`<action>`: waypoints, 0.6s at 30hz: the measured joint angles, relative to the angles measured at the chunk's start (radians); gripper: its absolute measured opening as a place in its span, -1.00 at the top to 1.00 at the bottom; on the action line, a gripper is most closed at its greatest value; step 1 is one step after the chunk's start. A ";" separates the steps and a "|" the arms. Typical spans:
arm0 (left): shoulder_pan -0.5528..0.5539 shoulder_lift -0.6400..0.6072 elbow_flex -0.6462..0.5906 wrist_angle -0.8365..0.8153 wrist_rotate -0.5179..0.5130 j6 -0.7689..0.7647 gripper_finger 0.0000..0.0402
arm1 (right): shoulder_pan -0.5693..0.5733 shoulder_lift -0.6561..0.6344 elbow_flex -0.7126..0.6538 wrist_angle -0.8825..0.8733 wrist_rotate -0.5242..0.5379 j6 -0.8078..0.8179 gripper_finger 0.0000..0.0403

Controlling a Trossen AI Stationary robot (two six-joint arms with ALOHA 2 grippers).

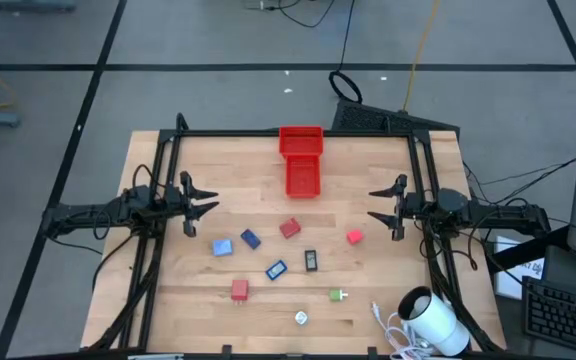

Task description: Pick & Place Office items

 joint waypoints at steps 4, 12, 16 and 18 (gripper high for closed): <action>0.000 0.000 0.000 0.000 0.000 0.000 0.42 | 0.000 0.000 0.000 0.000 0.000 0.000 -0.26; 0.000 0.000 0.000 0.000 0.000 0.000 0.42 | 0.000 0.000 0.000 0.000 0.000 0.000 -0.26; 0.000 0.000 0.000 0.000 0.000 0.000 0.42 | 0.000 0.000 0.000 0.027 0.001 0.048 -0.26; 0.000 0.000 0.000 0.000 0.000 0.000 0.42 | 0.002 0.000 0.000 0.050 0.003 0.186 -0.26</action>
